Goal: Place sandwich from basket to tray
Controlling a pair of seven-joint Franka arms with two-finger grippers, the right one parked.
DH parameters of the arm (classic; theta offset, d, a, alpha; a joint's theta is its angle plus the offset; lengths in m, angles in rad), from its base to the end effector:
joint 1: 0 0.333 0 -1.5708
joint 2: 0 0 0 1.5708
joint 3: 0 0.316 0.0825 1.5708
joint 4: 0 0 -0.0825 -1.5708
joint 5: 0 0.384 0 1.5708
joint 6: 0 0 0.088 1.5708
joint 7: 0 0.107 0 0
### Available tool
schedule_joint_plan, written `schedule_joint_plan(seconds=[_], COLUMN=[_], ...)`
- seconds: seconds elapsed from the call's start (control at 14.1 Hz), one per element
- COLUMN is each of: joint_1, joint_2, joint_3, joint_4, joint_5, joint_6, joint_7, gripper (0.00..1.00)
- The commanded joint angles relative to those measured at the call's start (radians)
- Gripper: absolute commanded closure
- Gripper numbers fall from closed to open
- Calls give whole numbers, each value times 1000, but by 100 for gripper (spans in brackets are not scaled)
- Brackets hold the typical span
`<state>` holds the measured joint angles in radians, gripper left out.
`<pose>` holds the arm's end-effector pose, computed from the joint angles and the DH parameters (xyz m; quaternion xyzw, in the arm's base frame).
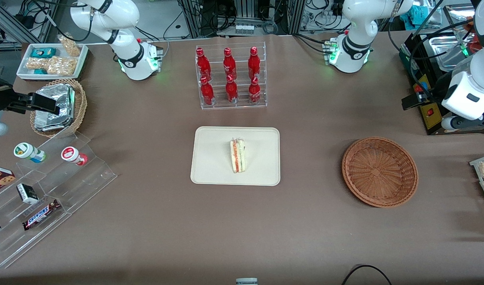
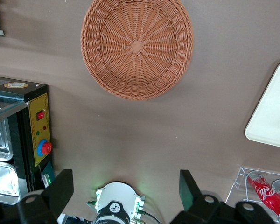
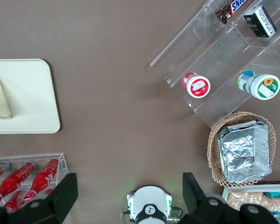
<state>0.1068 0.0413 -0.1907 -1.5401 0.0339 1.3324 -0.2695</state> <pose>0.5377 -0.0388 0.5988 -0.9878 -0.0935 0.1196 0.0345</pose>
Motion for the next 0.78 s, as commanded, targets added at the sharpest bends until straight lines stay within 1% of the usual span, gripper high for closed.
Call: schedule_joint_plan(seconds=[0.0,0.28,0.71], joint_1=[-7,-7,-7], joint_2=[-1,29,40], joint_3=[5,5,5], joint_4=[-2,29,29], joint_5=[-12,-9,-12], joint_6=[8,10,13], joint_7=[9,10,7], gripper=[0,0,0])
